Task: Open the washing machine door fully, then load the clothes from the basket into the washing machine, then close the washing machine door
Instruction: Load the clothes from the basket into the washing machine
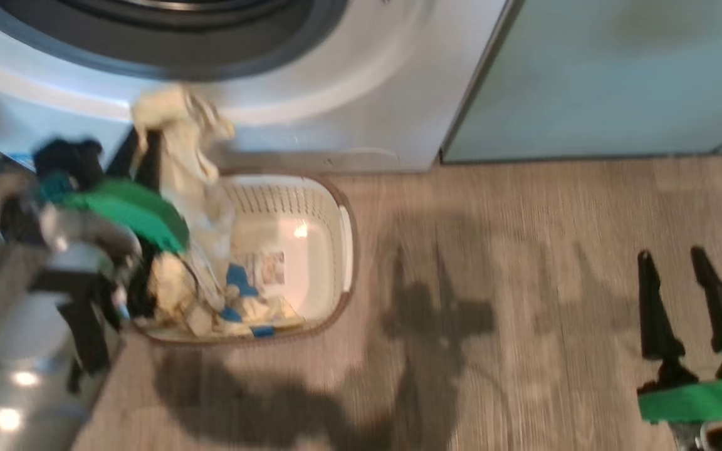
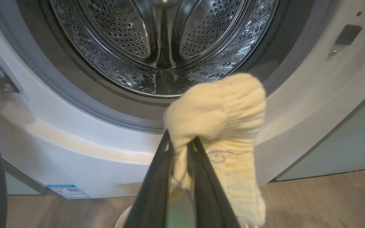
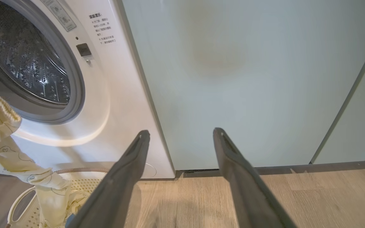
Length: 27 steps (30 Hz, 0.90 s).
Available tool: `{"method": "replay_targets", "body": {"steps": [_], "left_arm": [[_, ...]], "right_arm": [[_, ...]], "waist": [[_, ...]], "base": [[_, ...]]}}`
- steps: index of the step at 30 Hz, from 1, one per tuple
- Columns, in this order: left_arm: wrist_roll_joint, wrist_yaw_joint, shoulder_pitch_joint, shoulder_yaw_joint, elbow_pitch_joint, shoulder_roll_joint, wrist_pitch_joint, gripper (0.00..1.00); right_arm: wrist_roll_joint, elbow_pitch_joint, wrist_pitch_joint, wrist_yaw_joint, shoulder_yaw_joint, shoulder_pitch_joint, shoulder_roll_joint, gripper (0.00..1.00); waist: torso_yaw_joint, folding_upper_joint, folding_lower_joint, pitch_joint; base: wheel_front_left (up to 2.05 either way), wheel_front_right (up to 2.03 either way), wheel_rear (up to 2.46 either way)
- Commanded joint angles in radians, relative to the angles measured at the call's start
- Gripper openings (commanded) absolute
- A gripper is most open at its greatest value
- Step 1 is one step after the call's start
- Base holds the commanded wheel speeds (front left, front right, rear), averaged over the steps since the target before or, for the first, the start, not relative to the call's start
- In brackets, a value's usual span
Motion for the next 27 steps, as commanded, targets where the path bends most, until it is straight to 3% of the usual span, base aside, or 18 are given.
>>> {"method": "replay_targets", "body": {"steps": [1, 17, 27], "left_arm": [[-0.005, -0.009, -0.087, 0.052, -0.011, 0.062, 0.014, 0.0], [-0.017, -0.1, -0.545, 0.067, 0.037, 0.269, 0.353, 0.0], [-0.007, -0.123, -0.733, 0.05, 0.077, 0.346, 0.524, 0.0]], "right_arm": [[0.015, -0.038, -0.009, 0.001, 0.019, -0.038, -0.015, 1.0], [0.138, -0.072, -0.01, 0.001, 0.059, -0.153, -0.015, 1.0], [0.206, -0.076, -0.01, 0.001, 0.111, -0.2, -0.015, 1.0]], "waist": [[-0.036, 0.0, -0.0003, 0.078], [-0.128, 0.0, -0.0003, 0.316], [-0.201, 0.0, -0.0003, 0.404]], "base": [[0.0, 0.0, 0.0], [0.0, 0.0, 0.0], [0.0, 0.0, 0.0]]}}
